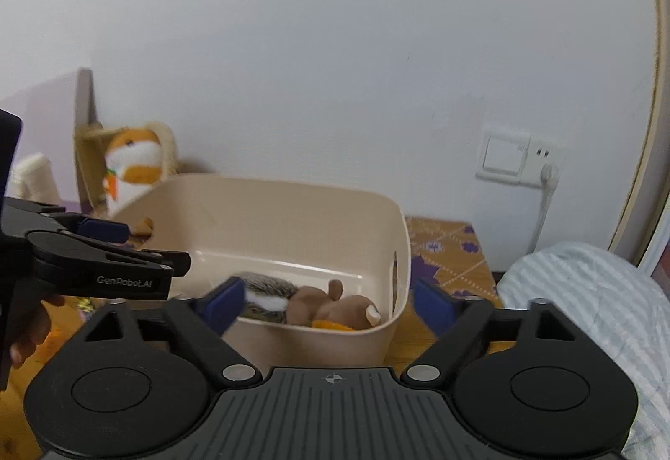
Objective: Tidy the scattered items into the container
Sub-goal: 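Open both grippers to drop scrunchie and squirrel into the bin, then grasp the orange bottle with left gripper while right gripper grasps the blue-white box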
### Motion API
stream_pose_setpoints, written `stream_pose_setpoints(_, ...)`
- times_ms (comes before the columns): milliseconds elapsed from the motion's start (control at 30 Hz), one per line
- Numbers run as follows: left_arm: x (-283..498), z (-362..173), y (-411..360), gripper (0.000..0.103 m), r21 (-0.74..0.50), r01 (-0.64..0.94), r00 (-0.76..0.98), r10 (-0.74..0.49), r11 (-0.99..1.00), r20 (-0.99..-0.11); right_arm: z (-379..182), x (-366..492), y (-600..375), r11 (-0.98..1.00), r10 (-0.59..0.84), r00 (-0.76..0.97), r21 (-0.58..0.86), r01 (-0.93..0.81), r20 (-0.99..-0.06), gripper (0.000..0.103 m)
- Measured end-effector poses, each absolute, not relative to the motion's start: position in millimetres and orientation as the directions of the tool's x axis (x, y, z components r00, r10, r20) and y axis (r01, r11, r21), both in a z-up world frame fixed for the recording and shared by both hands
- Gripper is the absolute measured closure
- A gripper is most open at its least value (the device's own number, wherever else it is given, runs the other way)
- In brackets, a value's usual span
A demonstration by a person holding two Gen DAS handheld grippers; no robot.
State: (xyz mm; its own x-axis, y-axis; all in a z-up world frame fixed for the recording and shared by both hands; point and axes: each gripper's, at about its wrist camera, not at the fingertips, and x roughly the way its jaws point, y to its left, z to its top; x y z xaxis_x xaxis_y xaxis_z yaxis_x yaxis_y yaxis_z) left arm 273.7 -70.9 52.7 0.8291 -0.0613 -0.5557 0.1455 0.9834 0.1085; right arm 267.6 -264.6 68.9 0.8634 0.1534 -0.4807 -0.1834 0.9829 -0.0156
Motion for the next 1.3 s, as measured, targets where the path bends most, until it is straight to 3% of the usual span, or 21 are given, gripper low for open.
stream_pose_setpoints(133, 237.3, 63.3, -59.9, 0.022, 0.095, 0.157, 0.853, -0.086, 0.983, -0.515, 75.8, 227.5, -268.2, 0.98, 0.169, 0.887, -0.019, -0.196, -0.43, 0.0)
stream_pose_setpoints(267, 204.2, 60.2, -39.3, 0.021, 0.062, 0.148, 0.86, -0.098, 0.987, -0.501, 71.2, 193.4, -270.1, 0.981, 0.154, 0.895, -0.041, -0.188, -0.418, 0.0)
stream_pose_setpoints(567, 158.0, 21.0, -6.9, 0.02, 0.101, 0.123, 0.831, -0.047, 0.987, -0.554, 25.4, 164.0, -271.8, 0.989, 0.099, 0.845, -0.038, -0.14, -0.526, 0.0)
stream_pose_setpoints(800, 156.5, -8.4, -1.0, 0.02, 0.018, 0.078, 0.795, -0.052, 0.997, -0.604, -5.6, 161.9, -276.6, 0.996, 0.079, 0.809, 0.022, -0.082, -0.582, 0.0)
stream_pose_setpoints(967, 165.5, -29.7, -8.8, 0.02, 0.043, 0.039, 0.785, -0.003, 0.998, -0.62, -20.0, 164.2, -271.9, 0.998, 0.061, 0.79, 0.017, -0.064, -0.611, 0.0)
stream_pose_setpoints(1300, 203.5, -54.1, 10.5, 0.02, -0.006, 0.14, 0.757, -0.112, 0.99, -0.644, -39.7, 179.0, -273.9, 0.999, 0.038, 0.763, 0.017, -0.036, -0.645, 0.0)
